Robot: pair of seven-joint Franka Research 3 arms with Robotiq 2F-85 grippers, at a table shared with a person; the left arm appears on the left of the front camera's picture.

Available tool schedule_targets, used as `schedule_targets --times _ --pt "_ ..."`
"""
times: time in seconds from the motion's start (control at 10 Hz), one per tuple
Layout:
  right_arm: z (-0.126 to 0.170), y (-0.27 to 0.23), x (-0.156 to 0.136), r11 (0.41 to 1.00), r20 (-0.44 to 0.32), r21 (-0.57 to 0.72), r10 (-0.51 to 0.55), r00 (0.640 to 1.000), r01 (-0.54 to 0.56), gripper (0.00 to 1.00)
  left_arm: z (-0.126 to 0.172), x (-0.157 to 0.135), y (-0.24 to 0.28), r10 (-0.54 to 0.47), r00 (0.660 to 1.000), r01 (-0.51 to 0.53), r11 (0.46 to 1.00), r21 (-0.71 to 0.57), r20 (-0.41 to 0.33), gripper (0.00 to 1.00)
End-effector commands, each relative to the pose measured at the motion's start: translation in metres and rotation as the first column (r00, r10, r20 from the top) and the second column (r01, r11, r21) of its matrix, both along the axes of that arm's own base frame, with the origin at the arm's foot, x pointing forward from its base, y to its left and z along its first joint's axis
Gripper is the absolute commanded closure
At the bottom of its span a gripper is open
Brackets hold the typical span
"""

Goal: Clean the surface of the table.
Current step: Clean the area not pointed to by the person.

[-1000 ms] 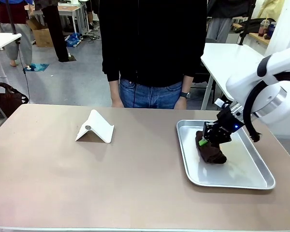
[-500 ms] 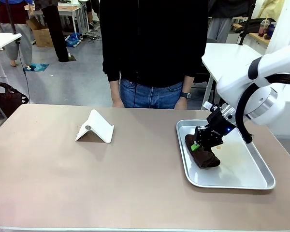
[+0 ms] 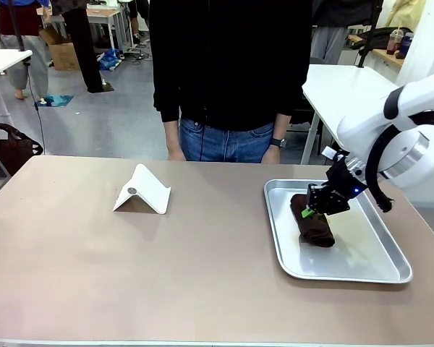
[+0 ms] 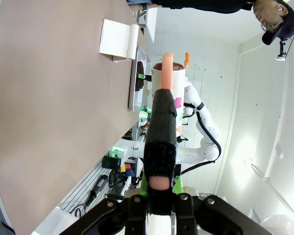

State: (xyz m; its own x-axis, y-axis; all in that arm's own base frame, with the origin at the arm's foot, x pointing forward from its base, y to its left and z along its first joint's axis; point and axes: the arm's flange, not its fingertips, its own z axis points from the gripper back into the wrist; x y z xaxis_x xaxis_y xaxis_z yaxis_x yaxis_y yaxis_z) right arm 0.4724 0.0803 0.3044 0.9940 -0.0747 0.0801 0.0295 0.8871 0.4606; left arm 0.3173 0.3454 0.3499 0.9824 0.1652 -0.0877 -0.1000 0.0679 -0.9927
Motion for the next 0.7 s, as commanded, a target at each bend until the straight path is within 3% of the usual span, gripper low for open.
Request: schedule_targets --times 0.0,0.6 --pt "0.000 -0.022 -0.004 0.996 -0.009 -0.038 -0.087 0.996 0.086 0.90 0.005 -0.004 0.001 -0.012 1.000 0.012 1.000 -0.004 -0.006 0.80" --pt "0.002 -0.084 -0.007 0.968 -0.034 -0.031 -0.248 0.968 0.247 0.90 0.005 -0.004 0.001 -0.012 1.000 0.012 1.000 -0.004 -0.006 0.80"
